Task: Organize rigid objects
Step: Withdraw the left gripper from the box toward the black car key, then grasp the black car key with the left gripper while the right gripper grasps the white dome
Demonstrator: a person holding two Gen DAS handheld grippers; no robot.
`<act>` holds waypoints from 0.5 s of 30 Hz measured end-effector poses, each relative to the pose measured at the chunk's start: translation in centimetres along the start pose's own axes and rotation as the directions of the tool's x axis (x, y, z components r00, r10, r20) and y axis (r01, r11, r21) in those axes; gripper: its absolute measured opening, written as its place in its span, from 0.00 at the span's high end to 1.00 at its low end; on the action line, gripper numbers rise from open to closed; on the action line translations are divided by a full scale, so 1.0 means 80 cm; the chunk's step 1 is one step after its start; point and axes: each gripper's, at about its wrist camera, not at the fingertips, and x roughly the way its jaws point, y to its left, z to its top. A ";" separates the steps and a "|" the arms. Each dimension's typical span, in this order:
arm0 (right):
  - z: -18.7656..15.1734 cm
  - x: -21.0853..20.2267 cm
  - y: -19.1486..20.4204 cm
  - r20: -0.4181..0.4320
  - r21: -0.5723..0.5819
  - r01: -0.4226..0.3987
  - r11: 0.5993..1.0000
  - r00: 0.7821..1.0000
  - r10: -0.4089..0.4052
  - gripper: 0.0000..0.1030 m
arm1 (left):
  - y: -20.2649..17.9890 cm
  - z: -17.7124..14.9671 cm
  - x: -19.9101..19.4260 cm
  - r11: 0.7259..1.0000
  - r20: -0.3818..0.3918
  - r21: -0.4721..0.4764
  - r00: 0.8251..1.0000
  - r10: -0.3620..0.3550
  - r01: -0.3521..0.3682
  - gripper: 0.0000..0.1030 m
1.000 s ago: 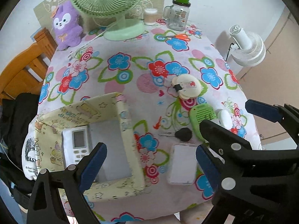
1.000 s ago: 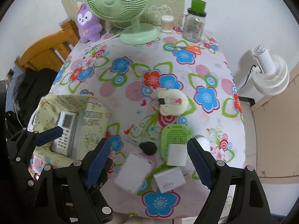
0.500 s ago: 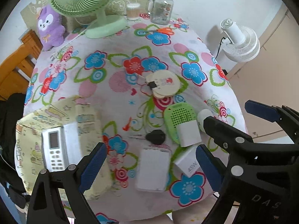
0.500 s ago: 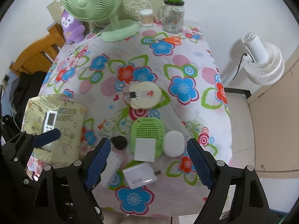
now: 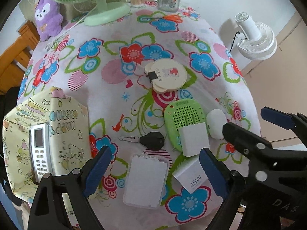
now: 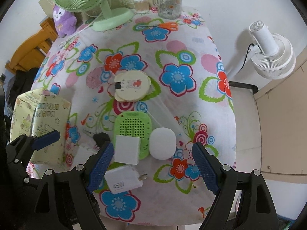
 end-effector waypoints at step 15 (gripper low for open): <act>-0.003 0.059 -0.021 -0.080 0.041 0.006 0.999 0.997 -0.003 0.17 | 0.003 0.003 0.055 0.999 -0.068 -0.026 0.997 0.046 -0.048 0.19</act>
